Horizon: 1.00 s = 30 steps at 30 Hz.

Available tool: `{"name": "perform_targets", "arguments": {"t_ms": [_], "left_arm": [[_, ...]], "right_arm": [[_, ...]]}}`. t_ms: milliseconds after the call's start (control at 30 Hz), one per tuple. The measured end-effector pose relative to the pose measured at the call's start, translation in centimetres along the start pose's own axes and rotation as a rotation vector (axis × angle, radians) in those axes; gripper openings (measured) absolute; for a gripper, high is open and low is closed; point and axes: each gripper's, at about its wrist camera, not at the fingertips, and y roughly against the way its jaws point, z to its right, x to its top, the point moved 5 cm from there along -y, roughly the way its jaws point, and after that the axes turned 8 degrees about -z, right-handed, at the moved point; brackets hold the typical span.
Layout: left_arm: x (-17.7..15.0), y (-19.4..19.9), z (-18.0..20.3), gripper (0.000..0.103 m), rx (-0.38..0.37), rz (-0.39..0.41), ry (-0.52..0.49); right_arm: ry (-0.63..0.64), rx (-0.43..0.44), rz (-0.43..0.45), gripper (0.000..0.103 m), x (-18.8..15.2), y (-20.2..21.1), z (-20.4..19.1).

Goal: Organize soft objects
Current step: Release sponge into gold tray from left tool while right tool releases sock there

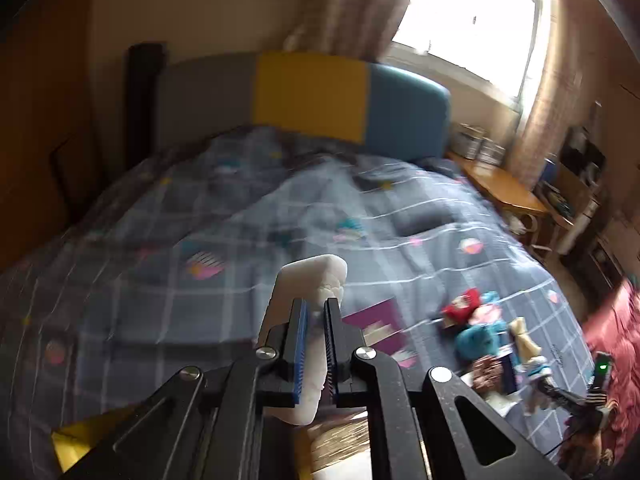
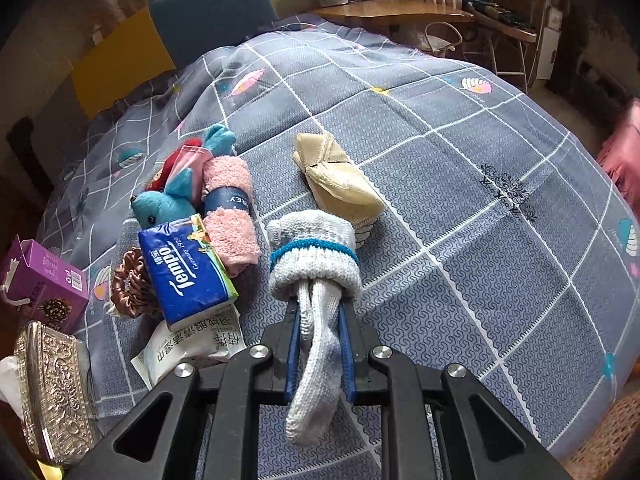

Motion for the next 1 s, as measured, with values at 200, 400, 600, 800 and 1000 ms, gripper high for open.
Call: {"name": "perform_targets", "arguments": {"t_ms": [200,400,600,800,1000], "left_arm": [[-9.3,-0.7,-9.5,0.008,0.081,-0.067,0.158],[-17.2,-2.2,-12.7,0.009,0.141,-0.135,0.211],[-21.1,-2.8,-13.0,0.021,0.146,-0.164,0.237],[-23.1,-1.4,-12.8,0.038,0.161,-0.152,0.250],[-24.1,1.0,-13.3,0.039,0.172,-0.110,0.281]], "right_arm": [[0.014,0.022,0.044,0.017,0.0,0.9,-0.5],[0.012,0.028,0.030,0.016,0.5,1.0,-1.3],[0.116,0.035,0.083,0.016,2.3,3.9,-7.0],[0.222,0.131,0.068,0.016,4.4,5.7,-15.9],[0.353,0.242,0.048,0.016,5.0,6.9,-27.2]]}}
